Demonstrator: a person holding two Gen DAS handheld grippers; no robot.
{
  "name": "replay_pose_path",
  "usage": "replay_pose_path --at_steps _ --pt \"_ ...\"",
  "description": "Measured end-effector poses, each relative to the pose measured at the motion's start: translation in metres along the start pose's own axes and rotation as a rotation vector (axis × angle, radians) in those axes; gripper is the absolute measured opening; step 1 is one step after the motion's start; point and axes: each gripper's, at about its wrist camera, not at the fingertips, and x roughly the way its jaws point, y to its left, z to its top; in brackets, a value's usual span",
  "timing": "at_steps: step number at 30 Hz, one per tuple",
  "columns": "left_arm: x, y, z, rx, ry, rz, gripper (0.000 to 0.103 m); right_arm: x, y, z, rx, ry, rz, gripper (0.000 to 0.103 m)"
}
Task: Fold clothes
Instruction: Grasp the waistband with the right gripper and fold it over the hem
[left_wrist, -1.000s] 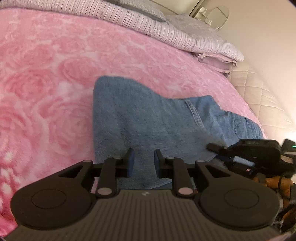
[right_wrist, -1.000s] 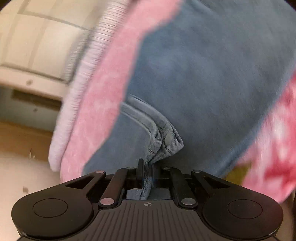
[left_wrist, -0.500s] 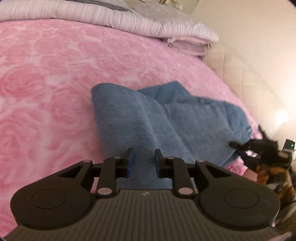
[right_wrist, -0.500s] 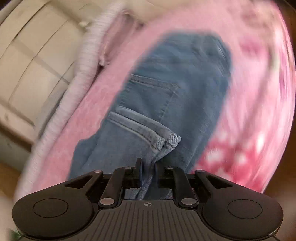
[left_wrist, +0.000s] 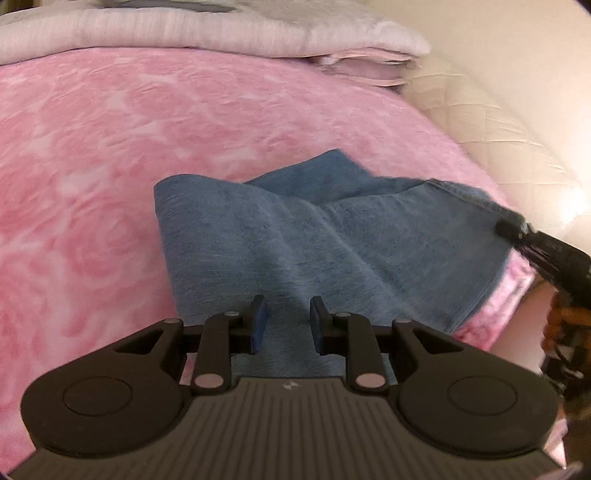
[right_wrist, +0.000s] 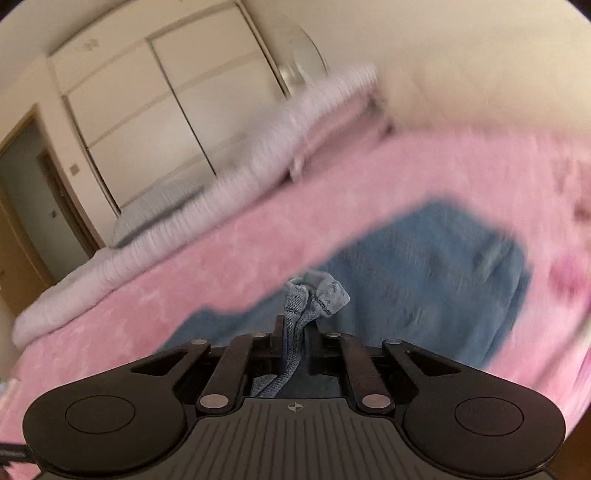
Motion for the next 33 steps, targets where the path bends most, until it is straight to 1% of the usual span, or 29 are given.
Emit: replay_pose_path --at_steps 2,3,4,5,6,8,9,12,14,15,16,19,21,24,25,26,27,28,29,30,31,32,33 --pt "0.003 -0.007 0.006 0.017 0.006 -0.047 0.020 -0.005 -0.012 0.008 -0.020 -0.063 -0.044 0.006" --pt "0.006 -0.011 0.008 0.025 0.013 -0.068 0.020 -0.001 -0.026 0.009 0.002 -0.053 -0.085 0.006" --pt "0.012 -0.015 0.008 0.036 0.027 -0.076 0.020 0.005 -0.044 0.009 0.046 -0.015 -0.129 0.006" --pt "0.018 -0.019 0.008 0.048 0.042 -0.081 0.020 0.013 -0.063 0.006 0.101 0.044 -0.163 0.007" --pt "0.026 -0.024 0.006 0.062 0.060 -0.066 0.020 0.021 -0.078 0.002 0.155 0.094 -0.178 0.007" --pt "0.039 -0.031 0.001 0.085 0.086 -0.040 0.020 0.029 -0.094 -0.003 0.221 0.113 -0.152 0.007" --pt "0.042 -0.032 0.000 0.081 0.089 -0.042 0.020 0.028 -0.091 -0.001 0.204 0.103 -0.147 0.007" --pt "0.047 -0.034 -0.002 0.064 0.089 -0.057 0.020 0.023 -0.084 0.012 0.145 0.022 -0.126 0.006" --pt "0.048 -0.036 -0.002 0.057 0.088 -0.062 0.020 0.009 -0.085 0.021 0.117 -0.073 -0.121 0.006" --pt "0.049 -0.037 -0.002 0.057 0.090 -0.060 0.020 0.006 -0.088 0.023 0.109 -0.109 -0.137 0.006" --pt "0.051 -0.038 -0.004 0.062 0.091 -0.065 0.019 0.008 -0.095 0.023 0.125 -0.110 -0.148 0.006" --pt "0.056 -0.040 -0.007 0.071 0.096 -0.057 0.020 0.023 -0.126 0.013 0.254 -0.009 -0.156 0.006" --pt "0.056 -0.040 -0.007 0.066 0.093 -0.058 0.020 0.028 -0.134 0.004 0.279 -0.007 -0.145 0.006" --pt "0.055 -0.038 -0.006 0.058 0.094 -0.057 0.019 0.021 -0.137 0.008 0.318 -0.017 -0.146 0.007" --pt "0.052 -0.038 -0.007 0.059 0.093 -0.053 0.019 0.017 -0.138 0.012 0.328 -0.017 -0.155 0.009" --pt "0.050 -0.039 -0.007 0.061 0.092 -0.049 0.019 0.013 -0.138 0.017 0.339 -0.017 -0.163 0.014" --pt "0.046 -0.039 -0.009 0.064 0.091 -0.042 0.019 0.009 -0.137 0.020 0.338 -0.023 -0.183 0.018" --pt "0.043 -0.039 -0.011 0.068 0.089 -0.037 0.019 0.003 -0.131 0.021 0.313 -0.042 -0.223 0.026" --pt "0.039 -0.040 -0.012 0.073 0.086 -0.033 0.019 -0.003 -0.126 0.023 0.287 -0.061 -0.264 0.032" --pt "0.036 -0.041 -0.013 0.077 0.084 -0.028 0.019 -0.009 -0.120 0.023 0.258 -0.082 -0.299 0.032" --pt "0.033 -0.041 -0.015 0.080 0.082 -0.024 0.019 -0.014 -0.113 0.023 0.213 -0.104 -0.312 0.032" --pt "0.031 -0.041 -0.016 0.083 0.083 -0.025 0.020 -0.014 -0.107 0.023 0.161 -0.110 -0.307 0.032" --pt "0.031 -0.041 -0.018 0.089 0.086 -0.021 0.020 -0.009 -0.105 0.022 0.122 -0.093 -0.299 0.032"
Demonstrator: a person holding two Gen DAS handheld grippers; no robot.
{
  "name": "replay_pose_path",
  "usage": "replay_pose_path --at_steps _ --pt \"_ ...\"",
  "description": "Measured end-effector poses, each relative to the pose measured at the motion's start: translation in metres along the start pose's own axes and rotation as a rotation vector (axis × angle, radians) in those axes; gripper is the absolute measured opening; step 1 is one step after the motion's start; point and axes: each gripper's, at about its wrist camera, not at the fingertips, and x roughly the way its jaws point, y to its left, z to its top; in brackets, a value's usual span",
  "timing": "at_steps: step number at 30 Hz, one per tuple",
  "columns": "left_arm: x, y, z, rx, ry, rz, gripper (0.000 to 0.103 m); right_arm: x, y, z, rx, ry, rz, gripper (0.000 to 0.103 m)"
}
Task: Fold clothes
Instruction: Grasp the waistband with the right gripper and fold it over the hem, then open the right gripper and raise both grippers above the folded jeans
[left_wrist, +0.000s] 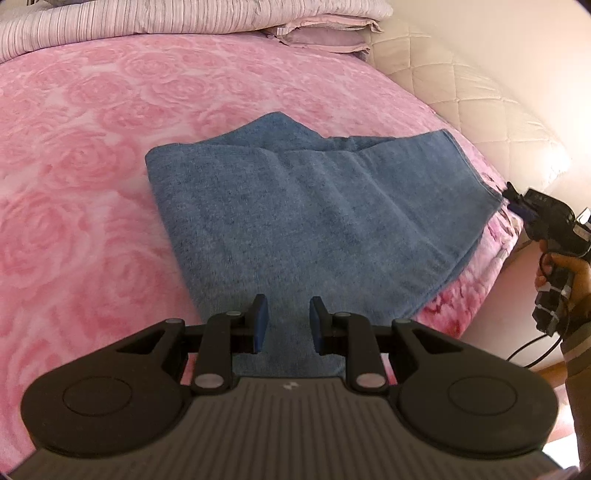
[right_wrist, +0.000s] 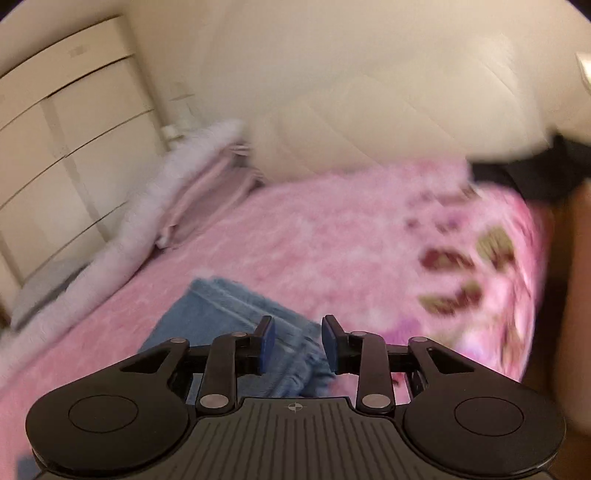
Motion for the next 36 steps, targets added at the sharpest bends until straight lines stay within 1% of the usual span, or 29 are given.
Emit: replay_pose_path --at_steps 2,3,5,6,8,10,12,13,15,17,18,20,24,25,28,31,34,36 --pt "0.005 -0.002 -0.003 0.021 0.010 0.020 0.020 0.011 0.006 -0.004 -0.077 0.034 0.002 0.033" --pt "0.008 -0.003 -0.004 0.034 0.014 0.032 0.020 0.018 0.007 -0.007 -0.092 0.072 -0.030 0.033" --pt "0.007 -0.007 -0.004 0.041 0.013 0.068 0.017 0.021 0.004 -0.007 -0.062 0.122 -0.062 0.035" --pt "0.002 -0.010 -0.004 0.048 0.000 0.077 0.017 0.019 0.005 -0.006 -0.052 0.130 -0.072 0.035" --pt "-0.009 -0.017 -0.006 0.074 -0.021 0.079 0.018 -0.006 0.019 -0.004 -0.087 0.068 -0.043 0.035" --pt "-0.012 -0.018 -0.010 0.072 -0.017 0.063 0.018 -0.030 0.035 -0.008 -0.140 0.016 0.004 0.035" --pt "-0.012 -0.019 -0.016 0.069 -0.010 0.055 0.018 -0.040 0.048 -0.019 -0.178 0.042 0.095 0.035" --pt "-0.011 -0.019 -0.020 0.065 -0.006 0.055 0.019 -0.044 0.055 -0.027 -0.204 0.063 0.131 0.035" --pt "-0.008 -0.018 -0.025 0.055 -0.022 0.061 0.020 -0.039 0.069 -0.050 -0.280 0.140 0.157 0.035" --pt "-0.005 -0.018 -0.030 0.044 -0.037 0.068 0.020 -0.027 0.078 -0.073 -0.345 0.225 0.134 0.035" --pt "-0.004 -0.017 -0.029 0.041 -0.038 0.071 0.020 -0.023 0.081 -0.083 -0.361 0.246 0.123 0.035" --pt "-0.002 -0.017 -0.028 0.033 -0.038 0.076 0.022 -0.025 0.081 -0.088 -0.320 0.213 0.107 0.036" --pt "-0.010 -0.020 -0.025 -0.004 -0.025 0.097 0.021 -0.033 0.082 -0.073 -0.237 0.304 0.077 0.036" --pt "-0.012 -0.021 -0.024 -0.012 -0.022 0.104 0.021 -0.039 0.082 -0.072 -0.221 0.314 0.075 0.036" --pt "-0.025 -0.025 -0.027 -0.023 -0.024 0.138 0.021 -0.062 0.081 -0.077 -0.169 0.316 0.060 0.036" --pt "-0.037 -0.026 -0.031 -0.056 -0.009 0.170 0.021 -0.078 0.082 -0.088 -0.138 0.356 0.025 0.036" --pt "-0.050 -0.029 -0.037 -0.066 -0.006 0.177 0.023 -0.100 0.090 -0.090 -0.135 0.357 0.047 0.036" --pt "-0.057 -0.030 -0.041 -0.063 -0.007 0.182 0.023 -0.115 0.096 -0.090 -0.143 0.344 0.060 0.036"
